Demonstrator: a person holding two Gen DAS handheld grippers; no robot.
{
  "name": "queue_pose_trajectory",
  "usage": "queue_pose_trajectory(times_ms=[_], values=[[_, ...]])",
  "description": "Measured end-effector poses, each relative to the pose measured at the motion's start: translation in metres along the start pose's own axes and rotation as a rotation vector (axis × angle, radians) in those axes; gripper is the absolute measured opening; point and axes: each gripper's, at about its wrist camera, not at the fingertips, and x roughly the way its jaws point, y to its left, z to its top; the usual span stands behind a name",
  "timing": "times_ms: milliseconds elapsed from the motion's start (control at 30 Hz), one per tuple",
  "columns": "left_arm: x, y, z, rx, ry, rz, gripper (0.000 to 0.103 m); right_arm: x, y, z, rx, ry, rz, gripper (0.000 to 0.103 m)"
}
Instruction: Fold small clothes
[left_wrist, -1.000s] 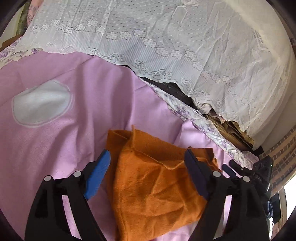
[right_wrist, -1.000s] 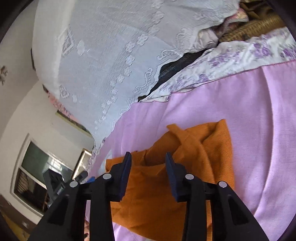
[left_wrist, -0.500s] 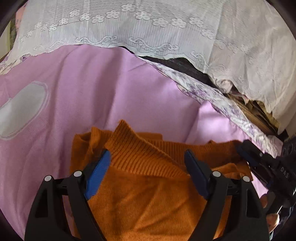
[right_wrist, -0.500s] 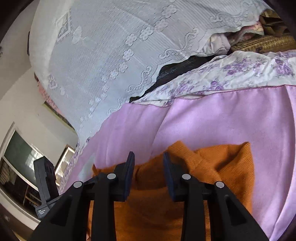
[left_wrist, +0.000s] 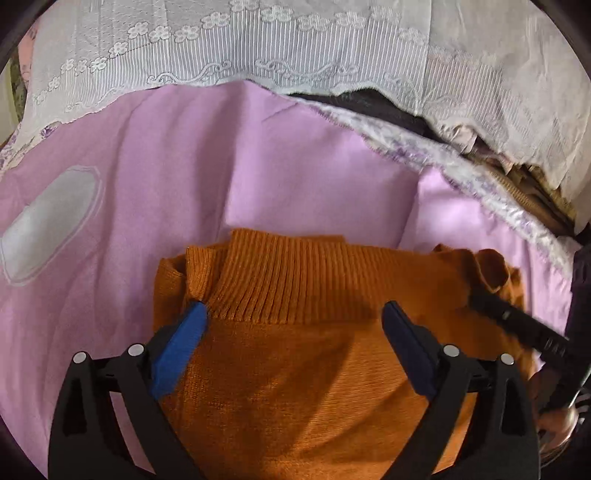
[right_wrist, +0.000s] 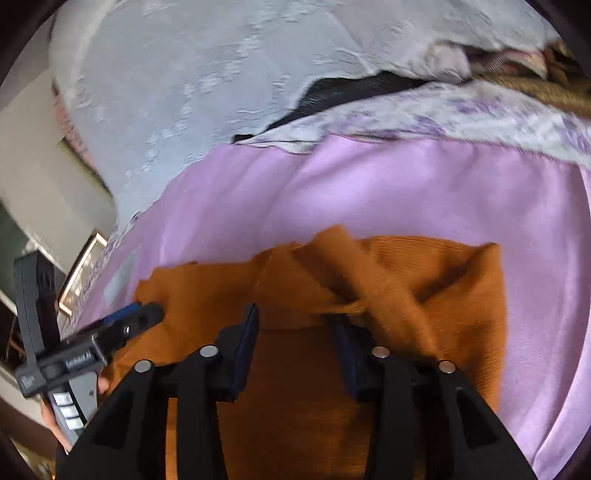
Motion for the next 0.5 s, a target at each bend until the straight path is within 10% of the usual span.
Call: queue_pose_trajectory(times_ms=[200, 500], values=[[-0.013, -0.022, -0.013, 0.119, -0.095, 0.187, 0.099, -0.012, -0.056, 0.001, 0.255, -0.059, 0.131, 0.0], [-0.064, -0.024, -0.039, 0.104, -0.176, -0.001, 0.099, -0.066, -0.001, -0.027, 0.009, -0.233, 0.146, 0.034]])
